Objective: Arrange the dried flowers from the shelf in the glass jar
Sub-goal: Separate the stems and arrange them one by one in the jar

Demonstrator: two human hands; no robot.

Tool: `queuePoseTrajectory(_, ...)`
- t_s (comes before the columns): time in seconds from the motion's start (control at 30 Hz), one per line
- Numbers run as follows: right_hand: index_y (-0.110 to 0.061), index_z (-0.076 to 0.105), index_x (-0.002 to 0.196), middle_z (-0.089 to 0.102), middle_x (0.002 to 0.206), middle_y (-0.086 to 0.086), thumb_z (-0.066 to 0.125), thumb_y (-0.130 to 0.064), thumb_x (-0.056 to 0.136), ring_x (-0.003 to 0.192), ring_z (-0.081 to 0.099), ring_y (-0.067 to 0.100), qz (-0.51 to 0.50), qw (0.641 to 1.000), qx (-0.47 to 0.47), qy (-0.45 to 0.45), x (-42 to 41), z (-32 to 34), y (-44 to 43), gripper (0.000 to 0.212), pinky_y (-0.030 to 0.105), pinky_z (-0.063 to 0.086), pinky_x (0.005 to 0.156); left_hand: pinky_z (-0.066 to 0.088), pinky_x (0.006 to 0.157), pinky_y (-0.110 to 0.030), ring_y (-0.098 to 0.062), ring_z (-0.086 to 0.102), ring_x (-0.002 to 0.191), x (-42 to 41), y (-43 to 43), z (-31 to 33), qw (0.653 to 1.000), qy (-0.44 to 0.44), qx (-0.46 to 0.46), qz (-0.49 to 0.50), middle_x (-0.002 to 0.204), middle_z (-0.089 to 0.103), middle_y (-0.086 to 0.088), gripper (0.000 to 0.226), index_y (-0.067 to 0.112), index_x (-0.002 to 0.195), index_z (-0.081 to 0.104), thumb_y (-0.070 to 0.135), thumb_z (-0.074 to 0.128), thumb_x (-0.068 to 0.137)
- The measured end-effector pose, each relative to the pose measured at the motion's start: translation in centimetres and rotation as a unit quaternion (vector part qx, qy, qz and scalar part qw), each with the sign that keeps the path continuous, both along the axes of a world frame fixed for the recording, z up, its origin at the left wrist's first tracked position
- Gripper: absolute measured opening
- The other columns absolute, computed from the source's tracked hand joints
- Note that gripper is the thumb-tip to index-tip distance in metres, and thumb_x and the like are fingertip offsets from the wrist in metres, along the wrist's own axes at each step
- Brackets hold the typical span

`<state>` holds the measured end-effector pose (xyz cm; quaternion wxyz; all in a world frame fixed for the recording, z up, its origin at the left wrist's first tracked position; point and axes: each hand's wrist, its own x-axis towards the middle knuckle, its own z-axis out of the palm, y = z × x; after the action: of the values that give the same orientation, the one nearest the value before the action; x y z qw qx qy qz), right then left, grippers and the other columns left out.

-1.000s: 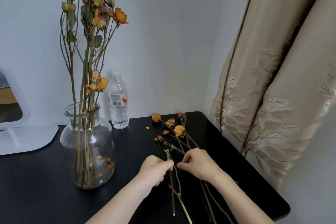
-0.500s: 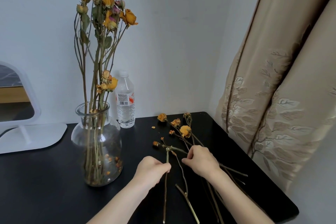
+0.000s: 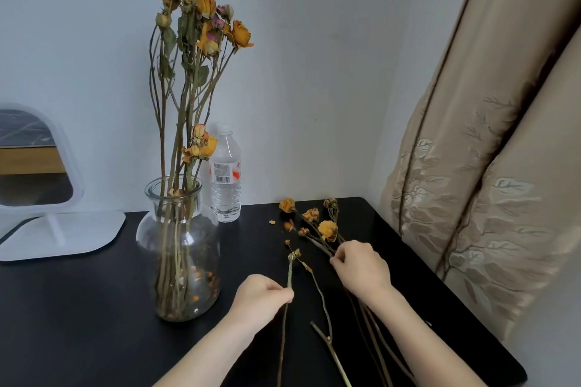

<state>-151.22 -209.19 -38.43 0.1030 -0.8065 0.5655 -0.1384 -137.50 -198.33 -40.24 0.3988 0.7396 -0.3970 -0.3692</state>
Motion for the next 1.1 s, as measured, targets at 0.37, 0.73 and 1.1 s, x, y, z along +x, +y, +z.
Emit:
queuePoseTrajectory(0.37,-0.024,0.069,0.083,0.06,0.068,-0.009,0.059,-0.031,0.088,0.067,0.057,0.009,0.04,0.973,-0.011,-0.228,-0.3,5.1,-0.7,0.014,0.02,0.041,0.057,0.036,0.052,-0.015,-0.001,0.046,0.048,0.2,0.0,2.0,0.991,-0.024,-0.133,-0.01,0.042,0.05,0.014,0.016,0.028,0.073,0.068,0.021,0.062,0.085)
queuePoseTrajectory(0.73,-0.018,0.071,0.085,0.047,0.058,-0.005,0.054,-0.025,0.093,0.044,0.037,0.001,0.21,0.786,0.077,-0.577,3.3,15.7,5.0,0.02,0.012,0.029,0.04,0.042,0.059,-0.011,-0.001,0.047,0.052,3.4,6.6,9.4,0.925,-0.146,-0.351,-0.007,0.049,0.046,0.006,0.006,0.041,0.077,0.069,0.043,0.063,0.076)
queuePoseTrajectory(1.1,-0.023,0.069,0.079,0.047,0.055,-0.009,0.052,-0.025,0.093,0.043,0.037,0.001,0.265,0.738,0.024,-0.621,7.8,20.7,8.6,0.022,0.012,0.03,0.041,0.034,0.049,-0.01,-0.004,0.035,0.043,10.7,10.8,18.1,0.839,-0.174,-0.468,0.215,0.043,0.036,0.011,0.005,0.033,0.085,0.068,0.032,0.064,0.084)
